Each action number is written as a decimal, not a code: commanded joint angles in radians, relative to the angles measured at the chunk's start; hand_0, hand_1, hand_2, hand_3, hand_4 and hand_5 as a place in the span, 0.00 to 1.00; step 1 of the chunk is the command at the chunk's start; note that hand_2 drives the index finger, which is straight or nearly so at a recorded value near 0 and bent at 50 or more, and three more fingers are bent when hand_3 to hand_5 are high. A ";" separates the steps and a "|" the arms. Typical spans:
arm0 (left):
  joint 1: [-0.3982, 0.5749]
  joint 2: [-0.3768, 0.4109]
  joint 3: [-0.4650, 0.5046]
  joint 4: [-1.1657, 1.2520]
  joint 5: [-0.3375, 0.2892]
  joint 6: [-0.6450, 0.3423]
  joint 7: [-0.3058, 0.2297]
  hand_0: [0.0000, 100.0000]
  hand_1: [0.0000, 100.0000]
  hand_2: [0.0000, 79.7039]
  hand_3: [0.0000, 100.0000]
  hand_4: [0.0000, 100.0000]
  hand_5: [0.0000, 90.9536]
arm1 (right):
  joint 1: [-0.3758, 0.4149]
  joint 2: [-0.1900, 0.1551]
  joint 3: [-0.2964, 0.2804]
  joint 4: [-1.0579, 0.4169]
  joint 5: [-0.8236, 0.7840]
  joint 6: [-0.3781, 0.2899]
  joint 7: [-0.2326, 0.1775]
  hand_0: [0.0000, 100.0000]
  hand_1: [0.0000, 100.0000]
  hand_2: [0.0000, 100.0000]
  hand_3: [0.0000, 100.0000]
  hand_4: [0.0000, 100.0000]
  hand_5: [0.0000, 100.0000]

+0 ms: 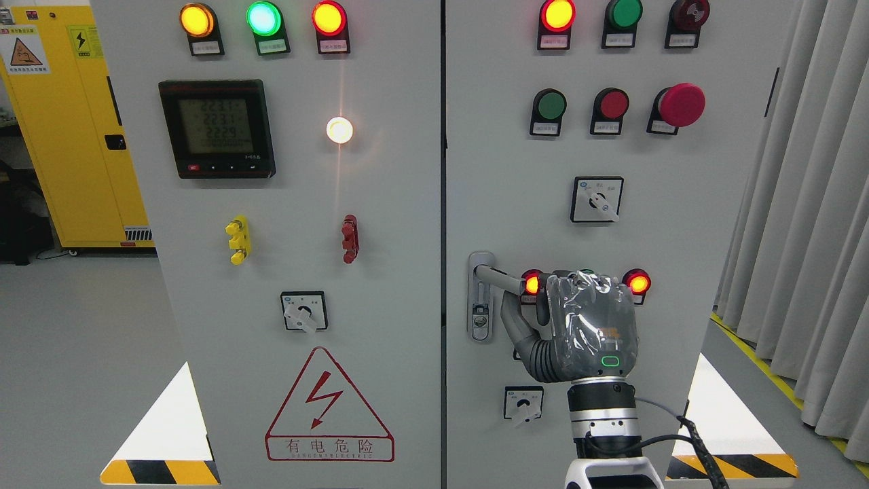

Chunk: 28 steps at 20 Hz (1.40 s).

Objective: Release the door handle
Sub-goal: 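Open the right hand fingers and move it off the handle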

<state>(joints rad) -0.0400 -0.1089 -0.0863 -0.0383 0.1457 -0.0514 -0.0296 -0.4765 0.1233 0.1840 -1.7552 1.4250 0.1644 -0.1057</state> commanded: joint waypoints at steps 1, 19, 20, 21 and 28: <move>0.000 0.000 0.000 0.000 0.000 0.001 0.000 0.12 0.56 0.00 0.00 0.00 0.00 | 0.051 0.001 -0.003 -0.033 -0.002 -0.019 -0.026 0.58 0.39 0.93 1.00 1.00 1.00; -0.001 0.000 0.000 0.000 0.000 0.001 0.000 0.12 0.56 0.00 0.00 0.00 0.00 | 0.251 0.004 -0.179 -0.170 -0.164 -0.288 -0.095 0.62 0.37 0.24 0.31 0.31 0.24; 0.000 0.000 0.000 0.000 0.000 0.001 0.000 0.12 0.56 0.00 0.00 0.00 0.00 | 0.254 0.004 -0.188 -0.170 -0.173 -0.311 -0.097 0.63 0.36 0.13 0.16 0.16 0.08; 0.000 0.000 -0.001 0.000 0.000 -0.001 0.000 0.12 0.56 0.00 0.00 0.00 0.00 | 0.256 0.007 -0.198 -0.170 -0.178 -0.324 -0.100 0.63 0.36 0.11 0.14 0.12 0.05; 0.000 0.000 0.000 0.000 0.000 0.001 0.000 0.12 0.56 0.00 0.00 0.00 0.00 | 0.266 0.010 -0.201 -0.170 -0.221 -0.364 -0.114 0.69 0.33 0.00 0.00 0.00 0.00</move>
<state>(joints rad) -0.0400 -0.1089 -0.0861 -0.0383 0.1457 -0.0564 -0.0296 -0.2245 0.1277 0.0386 -1.9018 1.2427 -0.1772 -0.2168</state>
